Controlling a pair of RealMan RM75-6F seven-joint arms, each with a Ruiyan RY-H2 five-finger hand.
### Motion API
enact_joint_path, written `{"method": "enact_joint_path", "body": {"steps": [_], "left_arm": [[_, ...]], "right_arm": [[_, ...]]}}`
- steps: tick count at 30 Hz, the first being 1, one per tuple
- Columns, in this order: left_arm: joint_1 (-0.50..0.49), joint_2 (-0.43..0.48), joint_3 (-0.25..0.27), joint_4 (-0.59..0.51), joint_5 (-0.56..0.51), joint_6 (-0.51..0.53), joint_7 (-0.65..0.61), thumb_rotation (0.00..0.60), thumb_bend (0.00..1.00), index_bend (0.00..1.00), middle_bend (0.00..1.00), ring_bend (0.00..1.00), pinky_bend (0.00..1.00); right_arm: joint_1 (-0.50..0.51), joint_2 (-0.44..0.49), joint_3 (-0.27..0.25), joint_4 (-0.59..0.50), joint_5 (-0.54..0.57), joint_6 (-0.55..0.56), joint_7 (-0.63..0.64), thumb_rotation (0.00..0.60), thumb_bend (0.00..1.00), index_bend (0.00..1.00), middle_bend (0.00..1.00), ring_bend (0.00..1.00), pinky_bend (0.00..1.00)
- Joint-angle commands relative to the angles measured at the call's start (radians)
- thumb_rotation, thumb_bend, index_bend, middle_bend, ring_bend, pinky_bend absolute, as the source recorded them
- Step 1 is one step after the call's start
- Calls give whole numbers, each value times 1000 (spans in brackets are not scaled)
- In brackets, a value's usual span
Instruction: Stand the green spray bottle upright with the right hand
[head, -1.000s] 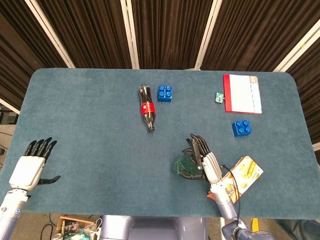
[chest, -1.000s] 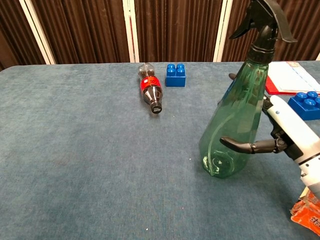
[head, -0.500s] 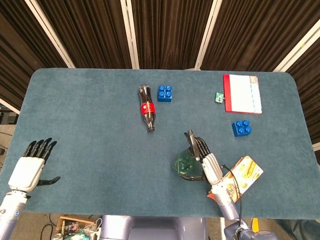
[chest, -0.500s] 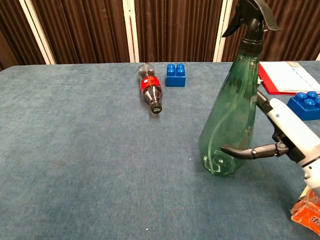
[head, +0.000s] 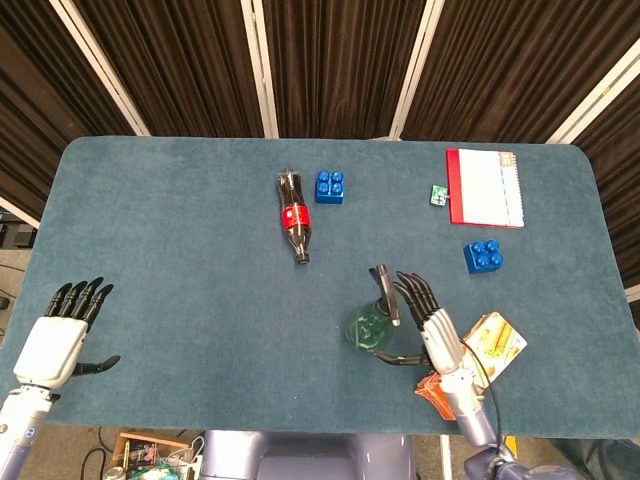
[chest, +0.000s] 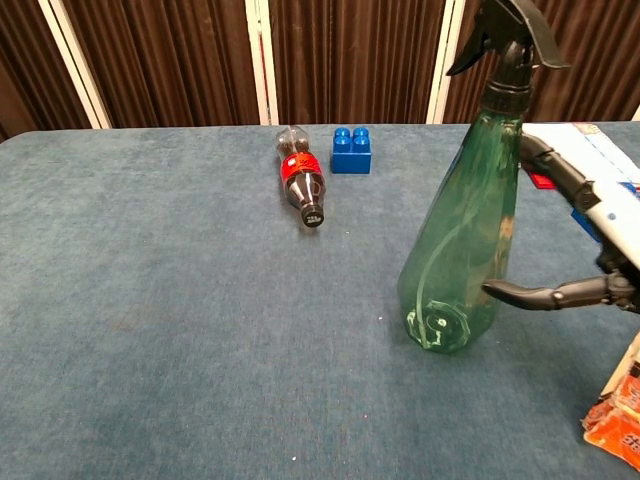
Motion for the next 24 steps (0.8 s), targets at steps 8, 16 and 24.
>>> {"method": "enact_joint_path", "body": {"steps": [8, 16, 24], "left_arm": [[12, 12, 1, 4, 9, 16, -26, 600, 60, 0, 0, 0, 41], [13, 9, 0, 0, 7, 10, -16, 600, 60, 0, 0, 1, 41], [18, 8, -2, -3, 10, 18, -9, 600, 60, 0, 0, 0, 41]], "right_arm": [[-51, 245, -25, 54, -25, 94, -80, 600, 63, 0, 0, 0, 0], [-61, 406, 77, -73, 58, 162, 30, 600, 64, 0, 0, 0, 0], [-95, 495, 50, -109, 37, 146, -94, 600, 64, 0, 0, 0, 0]]}}
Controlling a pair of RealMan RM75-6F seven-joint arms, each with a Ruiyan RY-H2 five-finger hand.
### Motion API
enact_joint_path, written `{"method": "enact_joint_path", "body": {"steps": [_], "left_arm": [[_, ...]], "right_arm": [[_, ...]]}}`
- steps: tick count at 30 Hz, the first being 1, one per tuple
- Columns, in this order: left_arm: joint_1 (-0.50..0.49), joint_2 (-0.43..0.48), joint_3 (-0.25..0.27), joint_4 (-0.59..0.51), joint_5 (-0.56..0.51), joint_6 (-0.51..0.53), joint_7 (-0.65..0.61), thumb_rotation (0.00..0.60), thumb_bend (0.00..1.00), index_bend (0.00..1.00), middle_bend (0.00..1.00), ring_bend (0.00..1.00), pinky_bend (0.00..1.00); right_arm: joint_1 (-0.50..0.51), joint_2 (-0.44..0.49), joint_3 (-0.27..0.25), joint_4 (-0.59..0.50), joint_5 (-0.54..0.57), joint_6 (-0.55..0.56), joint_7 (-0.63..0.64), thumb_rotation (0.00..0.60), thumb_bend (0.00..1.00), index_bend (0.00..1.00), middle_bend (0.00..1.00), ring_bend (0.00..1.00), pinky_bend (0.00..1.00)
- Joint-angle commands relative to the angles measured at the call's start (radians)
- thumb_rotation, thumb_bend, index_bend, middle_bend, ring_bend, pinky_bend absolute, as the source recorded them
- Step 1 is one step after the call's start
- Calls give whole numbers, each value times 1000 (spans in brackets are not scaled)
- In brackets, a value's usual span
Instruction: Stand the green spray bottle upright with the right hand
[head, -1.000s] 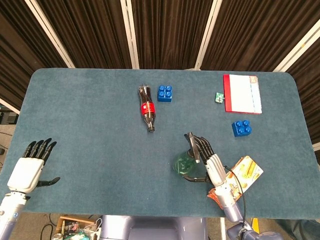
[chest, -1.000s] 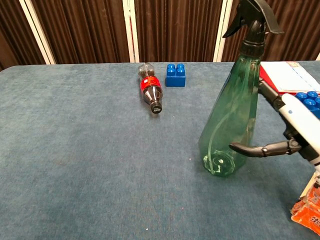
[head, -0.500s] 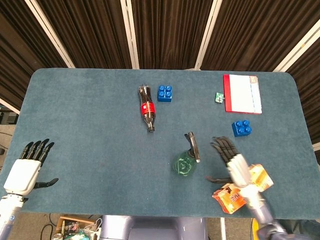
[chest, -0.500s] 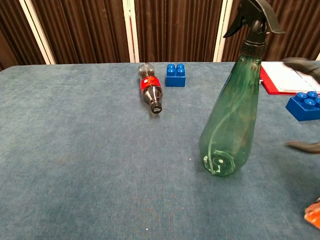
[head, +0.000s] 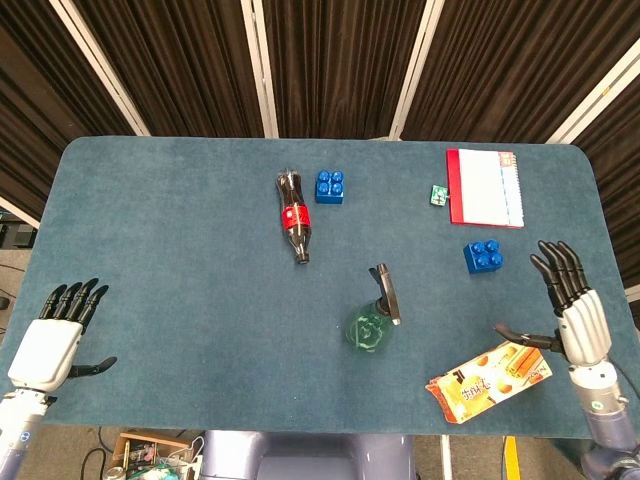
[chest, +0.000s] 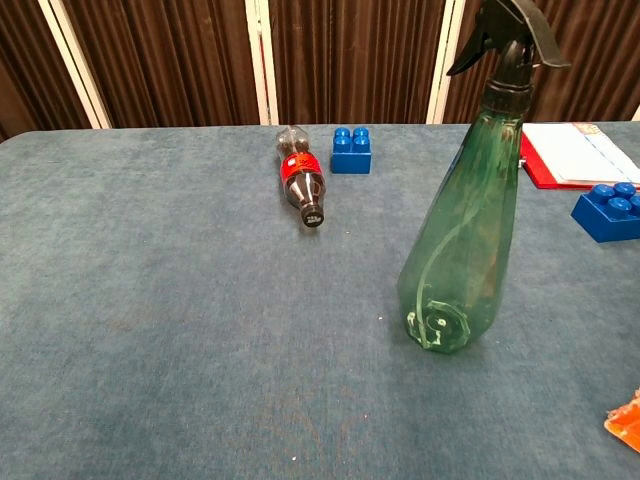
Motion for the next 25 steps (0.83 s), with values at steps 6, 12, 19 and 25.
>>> {"method": "enact_joint_path", "body": {"steps": [6, 12, 19, 25], "left_arm": [[3, -1, 0, 2, 5, 4, 2, 600, 60, 0, 0, 1, 41], [5, -1, 4, 1, 16, 6, 4, 600, 60, 0, 0, 0, 41], [11, 3, 6, 4, 28, 15, -11, 600, 60, 0, 0, 1, 41], [17, 8, 8, 8, 42, 28, -23, 600, 60, 0, 0, 1, 41]], "right_arm": [[-89, 131, -74, -120, 9, -150, -339, 600, 97, 0, 0, 0, 0], [-165, 380, -129, -760, 189, -416, -796, 600, 130, 0, 0, 0, 0], [-189, 463, -78, -1062, 311, -412, -1022, 600, 131, 0, 0, 0, 0], [-207, 452, -66, -1086, 323, -401, -1051, 600, 131, 0, 0, 0, 0]]}}
